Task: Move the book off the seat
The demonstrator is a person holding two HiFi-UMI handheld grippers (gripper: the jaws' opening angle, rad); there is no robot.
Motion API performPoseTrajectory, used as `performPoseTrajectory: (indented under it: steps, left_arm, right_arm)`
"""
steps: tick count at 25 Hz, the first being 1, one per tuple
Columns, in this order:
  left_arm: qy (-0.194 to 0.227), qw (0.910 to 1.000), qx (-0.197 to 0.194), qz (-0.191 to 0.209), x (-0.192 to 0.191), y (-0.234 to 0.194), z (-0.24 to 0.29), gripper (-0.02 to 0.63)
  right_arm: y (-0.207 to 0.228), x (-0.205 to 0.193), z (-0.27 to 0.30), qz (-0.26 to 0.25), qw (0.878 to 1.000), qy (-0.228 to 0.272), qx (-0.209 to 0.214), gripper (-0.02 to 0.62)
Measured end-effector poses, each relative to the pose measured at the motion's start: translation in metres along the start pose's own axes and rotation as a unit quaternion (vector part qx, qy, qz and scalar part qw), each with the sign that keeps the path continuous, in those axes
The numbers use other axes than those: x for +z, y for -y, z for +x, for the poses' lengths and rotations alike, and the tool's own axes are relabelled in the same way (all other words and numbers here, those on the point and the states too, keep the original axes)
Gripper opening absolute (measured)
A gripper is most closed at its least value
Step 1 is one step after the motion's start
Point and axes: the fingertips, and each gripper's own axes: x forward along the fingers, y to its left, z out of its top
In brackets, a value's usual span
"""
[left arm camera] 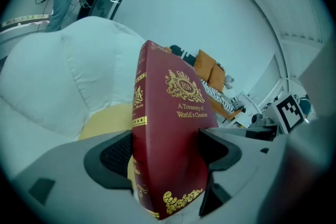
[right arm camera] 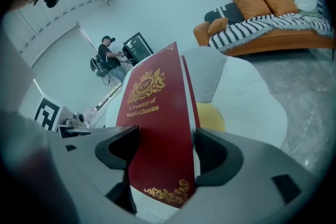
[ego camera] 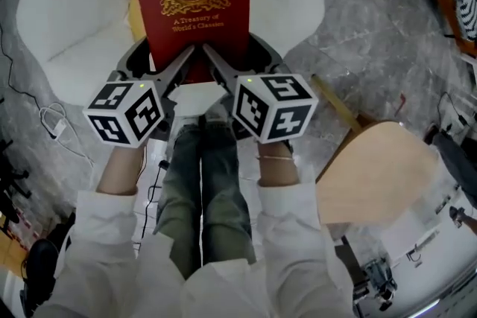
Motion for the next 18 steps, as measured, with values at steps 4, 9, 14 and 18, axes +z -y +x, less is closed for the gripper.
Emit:
performPoseTrajectory:
  steps: [4, 9, 14, 18]
  left_arm:
    - [0.014, 0.9997, -0.011, 0.016, 0.032, 0.027, -0.035, 0.382]
    - [0.029, 0.999, -0.02, 0.026, 0.066, 0.065, -0.08, 0.382]
    - [0.056, 0.9972, -0.032, 0.037, 0.102, 0.099, -0.124, 0.382]
    - [0.066, 0.9963, -0.034, 0.043, 0.117, 0.123, -0.158, 0.382]
  right_arm:
    - [-0.031, 0.03, -0.036, -0.013, 1.0, 0.02, -0.007, 0.342]
    - [-0.066, 0.062, -0.085, -0.023, 0.999, 0.039, -0.017, 0.342]
    - [-0.103, 0.097, -0.131, -0.046, 0.996, 0.071, -0.021, 0.341]
    - [-0.127, 0.111, -0.165, -0.053, 0.995, 0.084, -0.019, 0.341]
